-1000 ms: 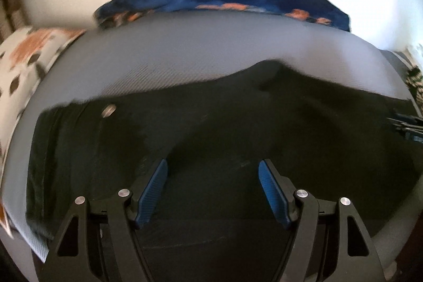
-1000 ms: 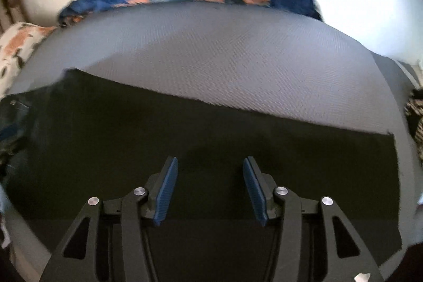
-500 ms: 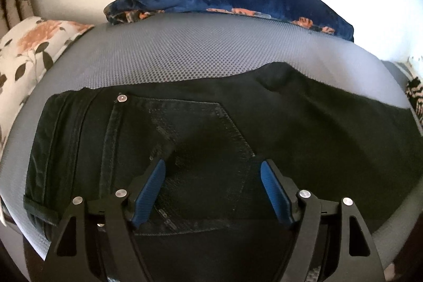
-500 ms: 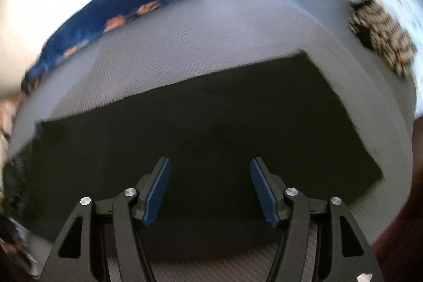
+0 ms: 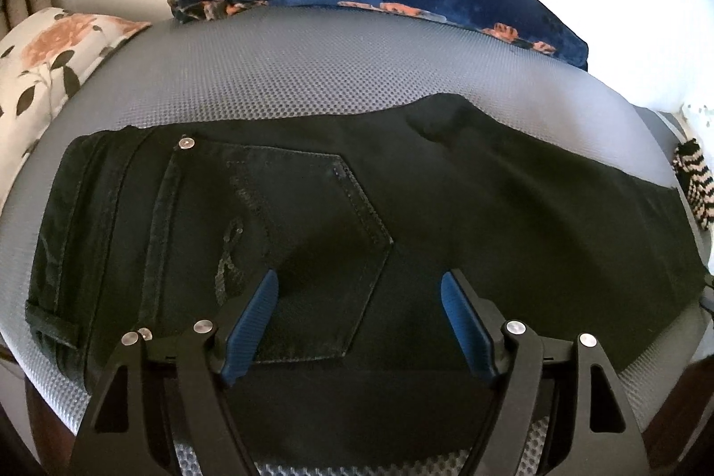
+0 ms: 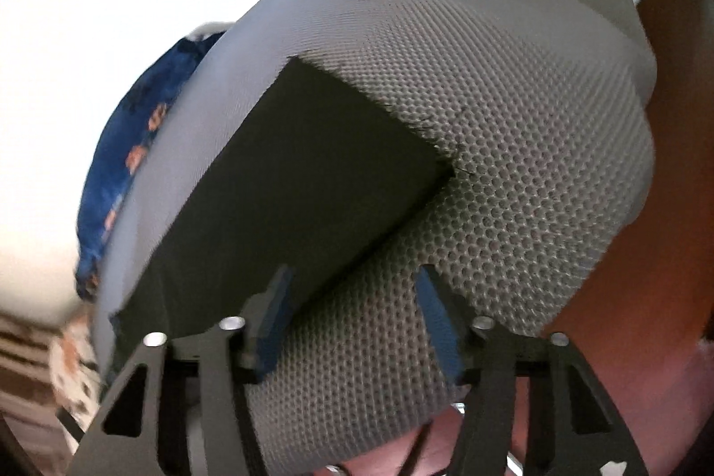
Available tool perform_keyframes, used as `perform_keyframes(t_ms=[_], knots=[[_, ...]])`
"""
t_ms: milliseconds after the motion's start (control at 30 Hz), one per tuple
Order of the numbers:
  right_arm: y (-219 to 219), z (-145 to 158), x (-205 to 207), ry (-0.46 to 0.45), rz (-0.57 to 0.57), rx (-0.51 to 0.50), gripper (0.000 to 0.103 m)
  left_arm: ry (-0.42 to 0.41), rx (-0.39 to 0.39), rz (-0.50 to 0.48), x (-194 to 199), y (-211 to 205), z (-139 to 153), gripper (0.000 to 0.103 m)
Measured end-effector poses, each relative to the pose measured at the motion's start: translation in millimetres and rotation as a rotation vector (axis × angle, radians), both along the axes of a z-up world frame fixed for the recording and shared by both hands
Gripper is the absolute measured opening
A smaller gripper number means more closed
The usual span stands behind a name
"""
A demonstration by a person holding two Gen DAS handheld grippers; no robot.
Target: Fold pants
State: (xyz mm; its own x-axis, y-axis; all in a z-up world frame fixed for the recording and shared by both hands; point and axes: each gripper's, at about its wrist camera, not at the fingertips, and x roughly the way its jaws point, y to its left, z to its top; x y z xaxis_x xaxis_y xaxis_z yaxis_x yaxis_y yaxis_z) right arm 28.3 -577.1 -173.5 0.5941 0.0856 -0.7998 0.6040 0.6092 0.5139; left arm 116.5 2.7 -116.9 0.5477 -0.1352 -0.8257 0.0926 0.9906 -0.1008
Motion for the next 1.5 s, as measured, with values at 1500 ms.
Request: perform_keyframes(t_ms=[1500], knots=[[387, 22, 136, -0.035, 1.097, -0.163, 0.009, -0.066, -0.120, 0.100, -18, 77, 55, 0.076]])
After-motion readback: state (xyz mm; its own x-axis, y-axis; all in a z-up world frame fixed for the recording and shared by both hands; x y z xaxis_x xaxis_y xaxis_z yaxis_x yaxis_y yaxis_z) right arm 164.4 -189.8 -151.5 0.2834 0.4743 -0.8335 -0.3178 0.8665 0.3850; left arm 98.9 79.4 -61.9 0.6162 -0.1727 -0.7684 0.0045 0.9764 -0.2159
